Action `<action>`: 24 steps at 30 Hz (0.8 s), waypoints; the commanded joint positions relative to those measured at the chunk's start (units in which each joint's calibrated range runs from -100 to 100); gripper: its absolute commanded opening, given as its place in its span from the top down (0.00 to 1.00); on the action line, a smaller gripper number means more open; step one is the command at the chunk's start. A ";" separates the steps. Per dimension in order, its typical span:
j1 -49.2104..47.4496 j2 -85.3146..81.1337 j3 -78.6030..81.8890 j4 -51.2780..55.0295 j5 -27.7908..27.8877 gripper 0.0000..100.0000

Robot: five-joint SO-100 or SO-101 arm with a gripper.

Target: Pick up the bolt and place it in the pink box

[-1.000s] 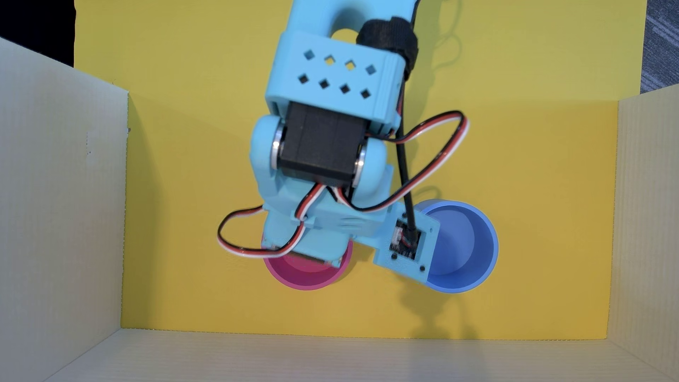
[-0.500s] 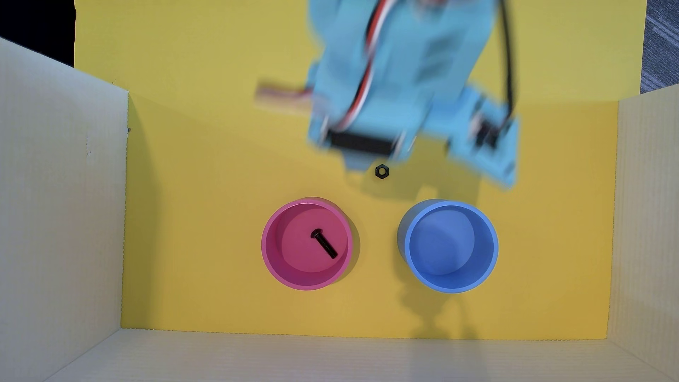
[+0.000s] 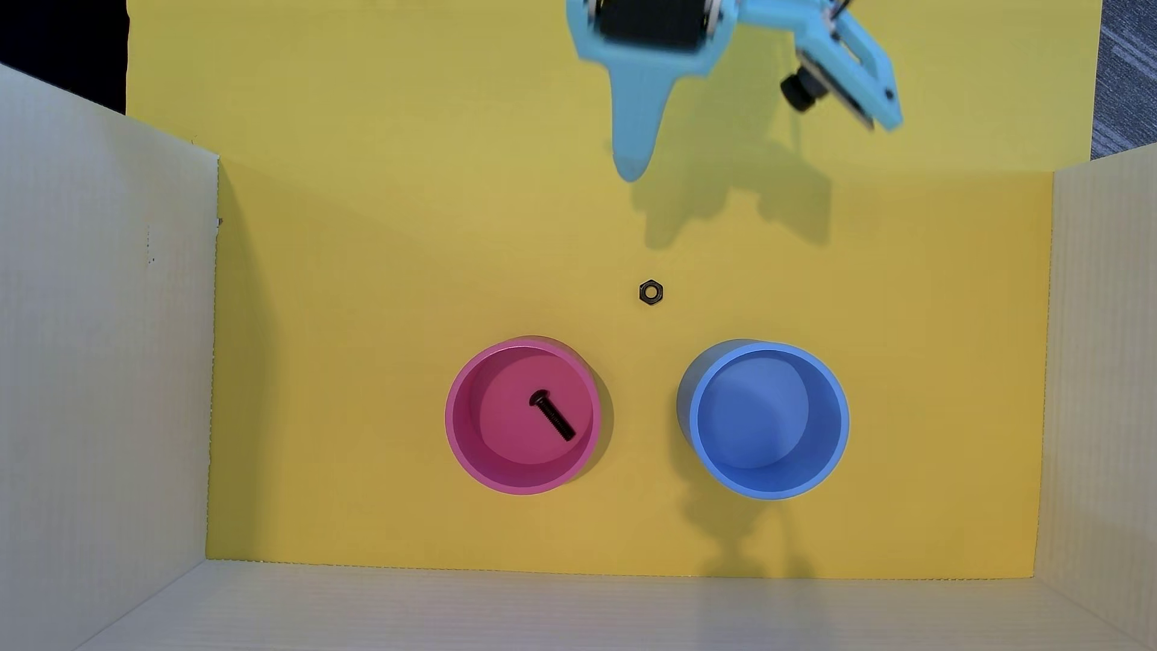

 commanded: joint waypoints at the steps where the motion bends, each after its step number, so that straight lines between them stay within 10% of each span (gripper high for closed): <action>1: -0.39 -13.09 7.69 -2.99 -0.19 0.99; 24: -6.86 -30.18 28.13 14.60 -6.91 0.99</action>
